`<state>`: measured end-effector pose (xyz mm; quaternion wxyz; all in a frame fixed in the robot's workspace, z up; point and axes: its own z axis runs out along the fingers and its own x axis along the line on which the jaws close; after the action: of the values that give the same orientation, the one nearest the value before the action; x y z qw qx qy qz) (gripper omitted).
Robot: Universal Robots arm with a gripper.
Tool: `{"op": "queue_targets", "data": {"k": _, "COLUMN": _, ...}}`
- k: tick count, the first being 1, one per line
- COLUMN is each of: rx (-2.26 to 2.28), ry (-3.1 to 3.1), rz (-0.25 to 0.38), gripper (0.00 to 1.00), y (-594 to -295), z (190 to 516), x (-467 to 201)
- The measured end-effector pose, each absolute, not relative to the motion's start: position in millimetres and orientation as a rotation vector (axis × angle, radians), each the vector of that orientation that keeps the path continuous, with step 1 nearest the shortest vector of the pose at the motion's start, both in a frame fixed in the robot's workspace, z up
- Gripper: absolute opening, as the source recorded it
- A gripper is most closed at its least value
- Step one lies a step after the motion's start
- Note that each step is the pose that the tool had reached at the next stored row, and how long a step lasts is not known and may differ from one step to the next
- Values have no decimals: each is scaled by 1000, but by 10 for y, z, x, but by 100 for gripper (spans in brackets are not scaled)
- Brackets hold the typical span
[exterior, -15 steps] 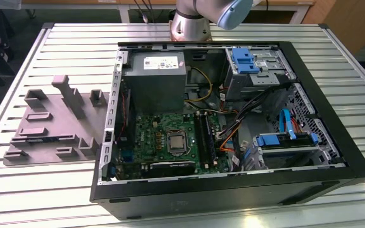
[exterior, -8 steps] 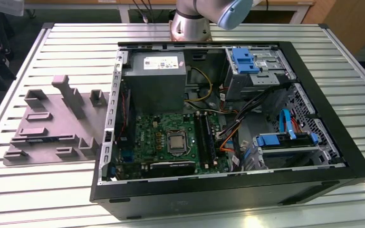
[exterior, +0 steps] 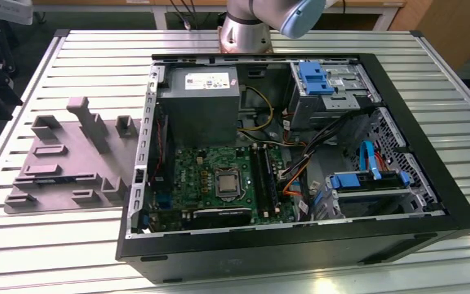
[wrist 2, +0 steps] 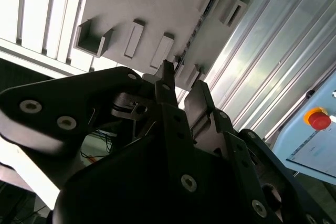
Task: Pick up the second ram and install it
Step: 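Pick up the second ram and move it above second insertion slot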
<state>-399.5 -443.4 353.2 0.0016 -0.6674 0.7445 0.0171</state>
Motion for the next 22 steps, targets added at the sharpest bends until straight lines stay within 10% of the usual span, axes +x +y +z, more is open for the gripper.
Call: {"op": "queue_targets", "data": {"k": 22, "rx": -2131, "ry": 2304, "rz": 55, "gripper": 36, "y": -4488, "z": 3341, "x": -4003}}
